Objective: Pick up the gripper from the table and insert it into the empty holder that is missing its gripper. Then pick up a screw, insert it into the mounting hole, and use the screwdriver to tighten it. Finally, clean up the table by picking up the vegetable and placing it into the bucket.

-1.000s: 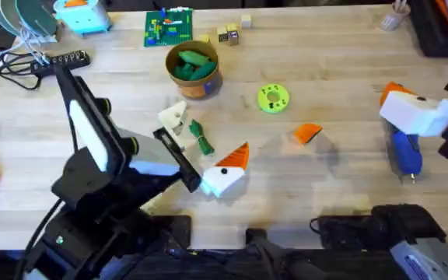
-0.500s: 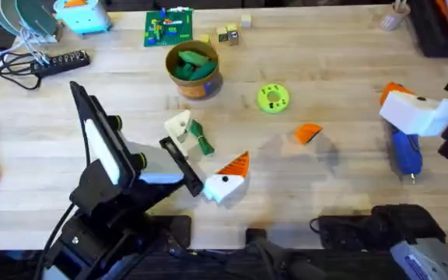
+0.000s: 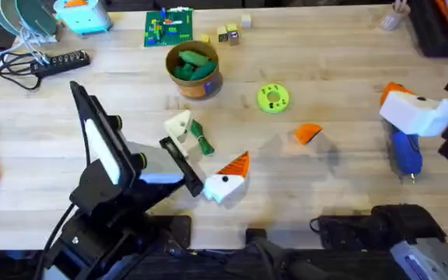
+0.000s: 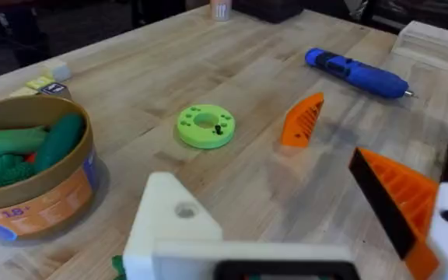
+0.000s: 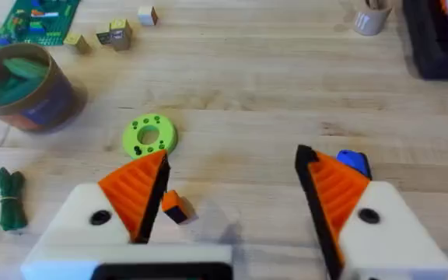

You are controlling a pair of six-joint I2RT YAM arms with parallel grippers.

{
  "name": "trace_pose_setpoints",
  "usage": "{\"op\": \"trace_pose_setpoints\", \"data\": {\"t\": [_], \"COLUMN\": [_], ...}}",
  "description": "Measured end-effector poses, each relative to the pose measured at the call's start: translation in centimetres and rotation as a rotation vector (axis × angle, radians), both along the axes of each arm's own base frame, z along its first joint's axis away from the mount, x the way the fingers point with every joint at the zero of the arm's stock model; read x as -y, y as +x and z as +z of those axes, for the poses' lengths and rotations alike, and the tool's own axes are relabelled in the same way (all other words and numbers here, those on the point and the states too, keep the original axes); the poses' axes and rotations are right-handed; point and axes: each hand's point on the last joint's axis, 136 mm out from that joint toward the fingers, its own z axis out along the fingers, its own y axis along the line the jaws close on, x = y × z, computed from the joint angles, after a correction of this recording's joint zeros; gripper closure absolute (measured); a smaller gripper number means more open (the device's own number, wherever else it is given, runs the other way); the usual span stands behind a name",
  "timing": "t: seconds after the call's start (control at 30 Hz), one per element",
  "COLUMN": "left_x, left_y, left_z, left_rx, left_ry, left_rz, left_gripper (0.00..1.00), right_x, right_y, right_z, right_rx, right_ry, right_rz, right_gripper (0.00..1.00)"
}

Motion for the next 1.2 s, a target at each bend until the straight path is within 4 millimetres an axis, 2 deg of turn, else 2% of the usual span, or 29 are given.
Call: {"op": "trace_pose_setpoints", "data": {"t": [0.47, 0.67, 1.2], "left_x": [0.0, -0.1, 0.1], "left_y": [0.1, 0.5, 1.0], "left_z": [0.2, 1.1, 0.8], "left_rx": [0.013, 0.05, 0.114], "left_ry": [-0.007, -0.028, -0.037], "left_rz": [0.005, 0.022, 0.023], "left_gripper": [0.009, 0.009, 0.009], "right_x": [0.0, 0.0, 0.0], "right_y": [0.0, 0.0, 0.0], "right_z": [0.0, 0.0, 0.0], "right_rx": [0.0, 0.0, 0.0], "right_ry": [0.0, 0.0, 0.0], "right_rz": [0.0, 0.0, 0.0], "right_gripper": [0.01, 0.01, 0.01]}}
